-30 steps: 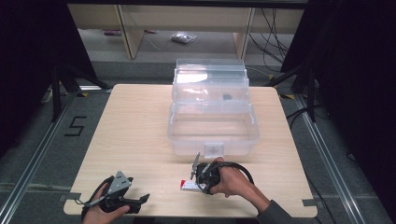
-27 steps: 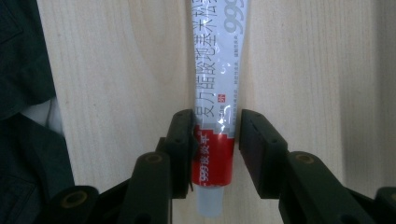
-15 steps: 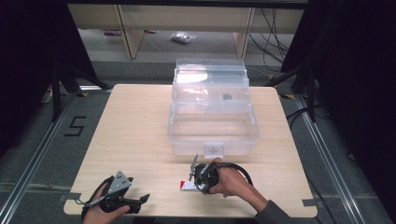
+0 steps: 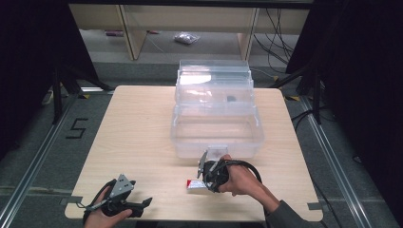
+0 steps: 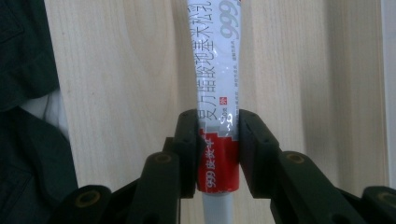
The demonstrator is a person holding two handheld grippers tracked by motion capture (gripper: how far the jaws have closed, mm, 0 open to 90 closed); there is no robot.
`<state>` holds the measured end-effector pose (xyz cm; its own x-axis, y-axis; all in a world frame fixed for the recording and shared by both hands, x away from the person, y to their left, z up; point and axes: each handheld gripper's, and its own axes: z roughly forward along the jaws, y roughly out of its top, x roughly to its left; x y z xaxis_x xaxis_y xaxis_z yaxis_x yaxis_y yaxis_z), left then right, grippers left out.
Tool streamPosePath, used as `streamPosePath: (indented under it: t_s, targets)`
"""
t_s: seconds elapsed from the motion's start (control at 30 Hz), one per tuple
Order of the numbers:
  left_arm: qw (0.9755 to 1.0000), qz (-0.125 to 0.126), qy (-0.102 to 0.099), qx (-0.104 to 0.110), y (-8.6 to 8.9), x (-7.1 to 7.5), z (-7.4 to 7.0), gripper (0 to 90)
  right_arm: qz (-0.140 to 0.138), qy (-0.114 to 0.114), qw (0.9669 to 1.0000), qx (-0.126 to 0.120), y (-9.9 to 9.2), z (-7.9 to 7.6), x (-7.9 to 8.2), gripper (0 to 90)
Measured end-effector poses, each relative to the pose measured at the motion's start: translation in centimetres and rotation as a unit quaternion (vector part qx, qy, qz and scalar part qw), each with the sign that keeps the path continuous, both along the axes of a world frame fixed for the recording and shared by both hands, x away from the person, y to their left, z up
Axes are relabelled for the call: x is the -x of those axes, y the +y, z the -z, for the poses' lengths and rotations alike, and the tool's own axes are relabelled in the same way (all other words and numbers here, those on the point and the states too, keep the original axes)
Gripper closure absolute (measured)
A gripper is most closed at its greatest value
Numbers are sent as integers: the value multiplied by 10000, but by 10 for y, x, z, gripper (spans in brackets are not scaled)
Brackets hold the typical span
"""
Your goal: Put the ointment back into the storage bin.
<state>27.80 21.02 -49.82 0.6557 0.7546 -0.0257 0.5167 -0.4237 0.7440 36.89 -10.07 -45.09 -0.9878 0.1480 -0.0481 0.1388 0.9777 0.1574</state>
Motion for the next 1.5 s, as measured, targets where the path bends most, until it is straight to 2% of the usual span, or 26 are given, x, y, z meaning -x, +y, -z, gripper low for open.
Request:
streamPosePath:
  t_s: [0.03,0.1,0.17,0.2,0.23,0.27,0.3,0.37,0.4,0.47,0.53,0.6,0.63,0.67,0.7,0.73,0.77,0.93,0.97,1.03,1.07,1.1,1.27,1.33,1.4,1.5]
  targets:
    - [10000,-6,2,3,0,0,0,149,-74,-27,10000,-31,-1,0,-1,708]
    - [10000,4,17,3,0,0,0,149,84,25,10000,42,-3,-5,-1,708]
    - [10000,-5,12,13,0,0,0,149,52,59,10000,-25,-3,-6,-2,708]
    - [10000,14,10,0,0,0,0,149,186,76,9998,-11,-4,-9,-1,708]
    - [10000,-8,-6,-5,0,0,0,149,47,50,9999,-73,-6,-12,-4,708]
    - [10000,6,19,2,0,0,0,149,237,112,9997,-31,-8,-20,-3,708]
    - [10000,3,-3,26,0,-1,1,149,114,88,9999,-68,-9,-22,-6,708]
    - [10000,-40,-3,6,0,0,0,149,166,121,9998,-46,-13,-30,-9,708]
    - [10000,-48,-13,10,0,0,0,149,139,59,9998,-93,-16,-33,-11,708]
    - [10000,8,1,36,0,-1,1,149,221,112,9997,-22,-18,-42,-13,708]
    - [10000,9,25,7,0,0,0,149,268,79,9996,-35,-21,-46,-14,708]
    - [10000,11,2,2,0,0,0,149,270,12,9996,-31,-26,-58,-18,708]
    - [10000,-44,2,50,0,0,0,149,172,-32,9998,-55,-28,-60,-20,708]
    - [10000,13,1,28,0,-1,0,149,243,-41,9997,-50,-29,-64,-20,708]
    - [10000,13,1,28,0,-1,0,149,54,-122,9998,-113,-33,-66,-25,708]
    - [10000,-44,-8,19,0,0,0,149,296,-80,9995,-45,-34,-72,-23,708]
    - [10000,-44,-8,19,0,0,0,149,296,-80,9995,-45,-34,-72,-23,708]
    - [10000,-6,-8,49,0,-1,1,149,317,-198,9992,-127,-47,-94,-33,708]
    - [10000,7,-4,34,0,-1,1,149,428,-189,9988,-112,-48,-97,-32,708]
    - [10000,7,-3,32,0,-1,1,149,392,-179,9990,-109,-50,-100,-35,708]
    - [10000,6,14,6,0,-1,0,149,487,-197,9986,-80,-55,-107,-38,708]
    - [10000,6,14,6,0,-1,0,149,418,-241,9988,-74,-56,-110,-41,708]
    - [10000,1,-6,30,0,-1,1,149,503,-240,9984,-36,-65,-121,-51,708]
    - [10000,3,0,29,0,-1,1,149,608,-268,9978,3,-69,-124,-55,708]
    - [10000,-46,4,74,-1,-1,1,149,530,-288,9982,-8,-70,-125,-58,708]
    - [10000,5,1,26,0,-1,1,149,580,-322,9978,-21,-74,-128,-64,708]
